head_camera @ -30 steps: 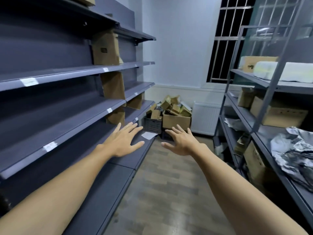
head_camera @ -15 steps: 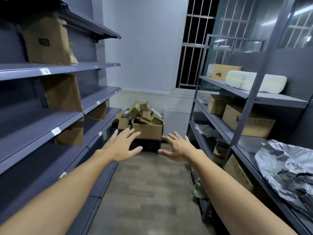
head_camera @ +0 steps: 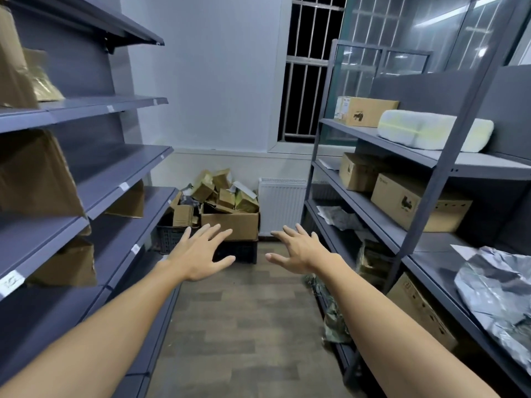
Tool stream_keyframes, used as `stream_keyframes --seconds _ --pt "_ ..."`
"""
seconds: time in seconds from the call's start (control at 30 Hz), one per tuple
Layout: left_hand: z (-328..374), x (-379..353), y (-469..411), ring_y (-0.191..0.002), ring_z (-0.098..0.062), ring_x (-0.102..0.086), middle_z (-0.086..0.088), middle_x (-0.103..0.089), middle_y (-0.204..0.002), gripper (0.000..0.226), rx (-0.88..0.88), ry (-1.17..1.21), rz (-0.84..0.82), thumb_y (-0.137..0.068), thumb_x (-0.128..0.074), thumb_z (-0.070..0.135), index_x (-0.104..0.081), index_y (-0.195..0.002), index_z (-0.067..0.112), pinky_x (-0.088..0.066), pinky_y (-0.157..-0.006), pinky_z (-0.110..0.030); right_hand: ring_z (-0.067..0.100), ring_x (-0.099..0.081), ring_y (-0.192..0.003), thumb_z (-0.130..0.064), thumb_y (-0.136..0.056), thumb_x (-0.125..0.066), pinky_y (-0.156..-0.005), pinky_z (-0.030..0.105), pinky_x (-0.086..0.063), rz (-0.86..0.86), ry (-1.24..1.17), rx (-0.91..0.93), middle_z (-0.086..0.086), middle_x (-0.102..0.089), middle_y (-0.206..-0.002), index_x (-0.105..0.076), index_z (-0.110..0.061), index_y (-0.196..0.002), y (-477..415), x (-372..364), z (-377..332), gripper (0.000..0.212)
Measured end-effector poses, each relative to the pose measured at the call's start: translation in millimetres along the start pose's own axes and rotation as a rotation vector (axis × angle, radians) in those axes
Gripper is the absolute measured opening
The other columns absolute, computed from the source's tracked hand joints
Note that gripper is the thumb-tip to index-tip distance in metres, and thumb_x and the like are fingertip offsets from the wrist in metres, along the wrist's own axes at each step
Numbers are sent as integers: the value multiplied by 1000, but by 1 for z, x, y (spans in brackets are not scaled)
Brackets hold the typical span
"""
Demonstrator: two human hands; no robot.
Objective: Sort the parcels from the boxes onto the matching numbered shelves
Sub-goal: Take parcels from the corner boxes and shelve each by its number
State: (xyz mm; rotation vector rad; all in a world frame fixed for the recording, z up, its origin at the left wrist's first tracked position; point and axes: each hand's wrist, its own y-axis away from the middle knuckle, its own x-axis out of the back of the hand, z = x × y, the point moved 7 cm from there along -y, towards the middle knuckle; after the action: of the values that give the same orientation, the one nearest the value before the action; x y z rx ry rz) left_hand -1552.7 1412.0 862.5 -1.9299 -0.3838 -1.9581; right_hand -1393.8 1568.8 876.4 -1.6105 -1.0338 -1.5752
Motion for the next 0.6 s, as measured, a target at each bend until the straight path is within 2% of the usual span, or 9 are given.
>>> stream_keyframes --seconds 0.3,0.6 --pt "-48 -20 -137 -154 -19 0 2 -6 -168 74 -8 -61 -12 -96 -29 69 -7 -159 36 -3 -123 -52 29 3 -155 -71 -95 -37 -119 62 -8 19 -64 23 4 -9 -168 -17 -30 -159 -153 -17 44 78" --pt "-89 -12 -311 -154 -18 -1 3 -9 -167 75 49 -78 15 -97 -32 68 -8 -159 34 -3 -122 -51 29 3 -155 -69 -96 -38 -119 62 -9 43 -118 57 6 -10 -168 -18 -28 -159 -327 10 110 78"
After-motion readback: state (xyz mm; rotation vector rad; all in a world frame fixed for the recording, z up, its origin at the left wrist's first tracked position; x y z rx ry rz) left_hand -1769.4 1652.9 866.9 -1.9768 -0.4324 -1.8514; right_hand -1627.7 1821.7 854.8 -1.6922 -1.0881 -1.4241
